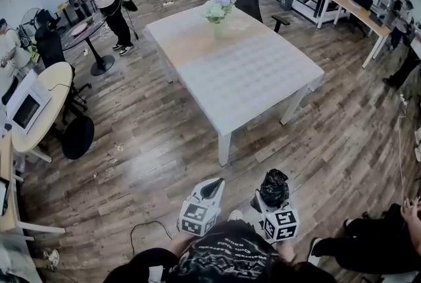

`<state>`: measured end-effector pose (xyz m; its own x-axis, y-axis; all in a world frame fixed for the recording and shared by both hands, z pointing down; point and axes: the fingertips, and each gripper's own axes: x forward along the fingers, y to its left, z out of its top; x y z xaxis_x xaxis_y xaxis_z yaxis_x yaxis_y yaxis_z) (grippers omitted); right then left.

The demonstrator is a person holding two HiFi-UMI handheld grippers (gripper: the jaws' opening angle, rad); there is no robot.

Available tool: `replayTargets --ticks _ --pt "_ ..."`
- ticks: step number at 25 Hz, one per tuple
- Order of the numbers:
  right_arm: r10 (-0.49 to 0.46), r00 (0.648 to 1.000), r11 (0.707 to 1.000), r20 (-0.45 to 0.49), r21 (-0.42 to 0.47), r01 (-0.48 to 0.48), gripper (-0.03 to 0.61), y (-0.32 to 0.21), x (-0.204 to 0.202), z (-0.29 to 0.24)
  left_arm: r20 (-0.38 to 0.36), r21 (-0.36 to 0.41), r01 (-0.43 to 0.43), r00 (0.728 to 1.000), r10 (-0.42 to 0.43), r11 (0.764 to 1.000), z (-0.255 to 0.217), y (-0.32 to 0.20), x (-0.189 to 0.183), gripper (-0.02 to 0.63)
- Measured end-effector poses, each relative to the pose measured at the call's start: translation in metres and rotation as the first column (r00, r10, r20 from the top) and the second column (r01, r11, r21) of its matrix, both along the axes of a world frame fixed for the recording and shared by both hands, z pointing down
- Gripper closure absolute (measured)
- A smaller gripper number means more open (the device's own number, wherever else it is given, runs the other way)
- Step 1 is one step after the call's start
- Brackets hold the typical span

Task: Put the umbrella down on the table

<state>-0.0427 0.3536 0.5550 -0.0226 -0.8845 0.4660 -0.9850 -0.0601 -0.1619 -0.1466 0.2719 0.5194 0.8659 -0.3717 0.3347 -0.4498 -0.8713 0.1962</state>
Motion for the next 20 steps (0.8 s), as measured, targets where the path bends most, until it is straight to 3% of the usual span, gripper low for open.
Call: replayTargets --ticks 7,20 --pt "-0.033 0.999 0.999 0.008 -0.002 0.033 0.403 0.000 0.053 0.010 -0.006 -0.012 0.026 1.000 -0.026 1.000 0.010 0.006 0.058 0.594" --pt "-0.004 0.999 1.000 0.055 -0.010 0.005 0.403 -0.025 0.101 0.024 0.019 -0.046 0.027 0.999 -0.026 0.999 0.031 -0.027 0.108 0.594"
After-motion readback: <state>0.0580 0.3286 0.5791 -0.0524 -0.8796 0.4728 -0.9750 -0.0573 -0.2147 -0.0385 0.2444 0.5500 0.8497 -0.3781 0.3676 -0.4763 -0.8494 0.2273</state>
